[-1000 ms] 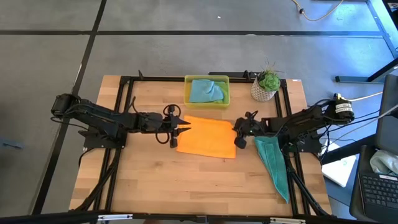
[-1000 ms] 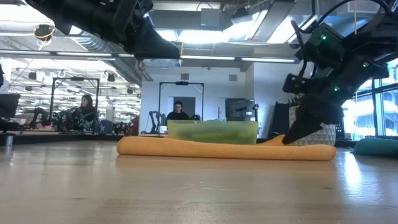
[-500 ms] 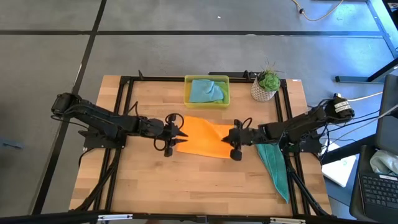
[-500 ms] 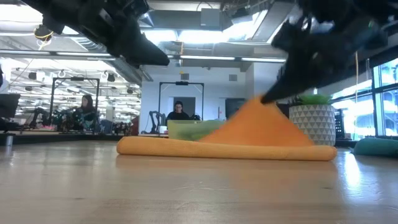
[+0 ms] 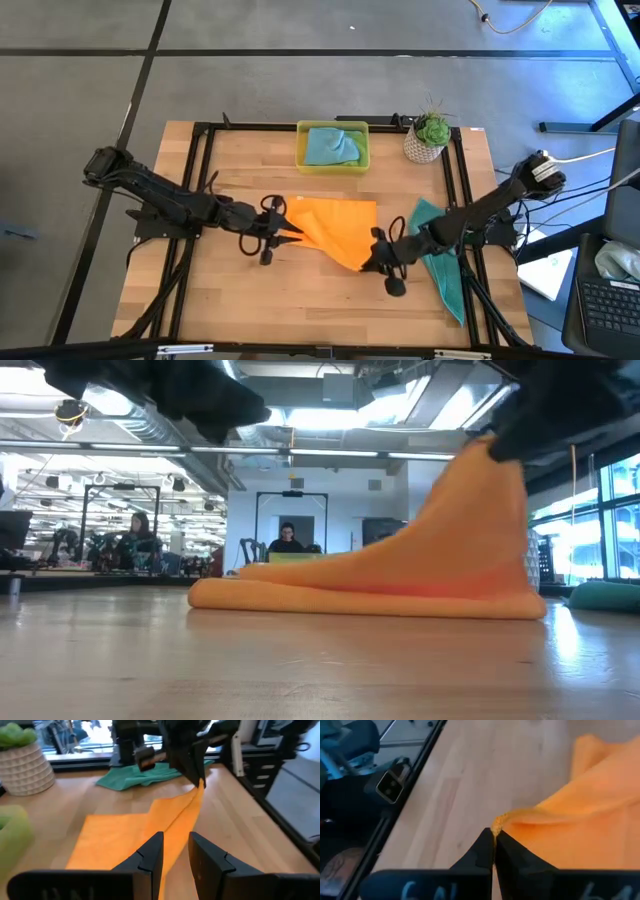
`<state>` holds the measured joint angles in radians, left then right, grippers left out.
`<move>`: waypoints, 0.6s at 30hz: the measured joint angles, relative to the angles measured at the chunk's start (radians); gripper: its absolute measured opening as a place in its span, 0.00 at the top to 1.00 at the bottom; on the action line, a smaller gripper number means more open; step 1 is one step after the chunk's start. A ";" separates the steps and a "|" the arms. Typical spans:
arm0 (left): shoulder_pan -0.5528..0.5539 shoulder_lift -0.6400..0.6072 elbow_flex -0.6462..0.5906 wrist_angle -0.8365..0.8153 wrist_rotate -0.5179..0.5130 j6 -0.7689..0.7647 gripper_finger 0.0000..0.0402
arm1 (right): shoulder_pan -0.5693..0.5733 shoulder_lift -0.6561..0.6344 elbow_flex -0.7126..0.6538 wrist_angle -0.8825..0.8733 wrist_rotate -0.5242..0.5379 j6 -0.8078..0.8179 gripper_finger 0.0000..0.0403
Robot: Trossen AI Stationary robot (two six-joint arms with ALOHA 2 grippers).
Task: Fold microfiber towels
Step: Fold the orange cloth
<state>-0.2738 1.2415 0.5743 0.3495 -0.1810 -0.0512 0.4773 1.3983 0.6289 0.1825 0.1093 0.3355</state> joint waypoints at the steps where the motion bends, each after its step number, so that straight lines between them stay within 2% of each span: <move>1: -0.010 0.000 0.000 0.003 0.000 -0.004 0.79 | 0.010 0.016 0.000 0.010 0.000 0.009 0.98; 8: -0.091 0.010 0.000 0.002 -0.032 -0.123 0.79 | 0.078 0.211 0.000 0.202 -0.003 0.133 0.98; 11: -0.140 0.031 0.000 0.002 -0.080 -0.174 0.79 | 0.092 0.299 0.015 0.285 -0.044 0.155 0.98; 18: -0.258 0.128 0.000 0.006 -0.206 -0.314 0.79 | 0.098 0.428 0.118 0.286 -0.126 0.268 0.97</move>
<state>-0.5318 1.3697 0.5743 0.3555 -0.3869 -0.3648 0.5755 1.8266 0.7472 0.4688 -0.0162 0.6036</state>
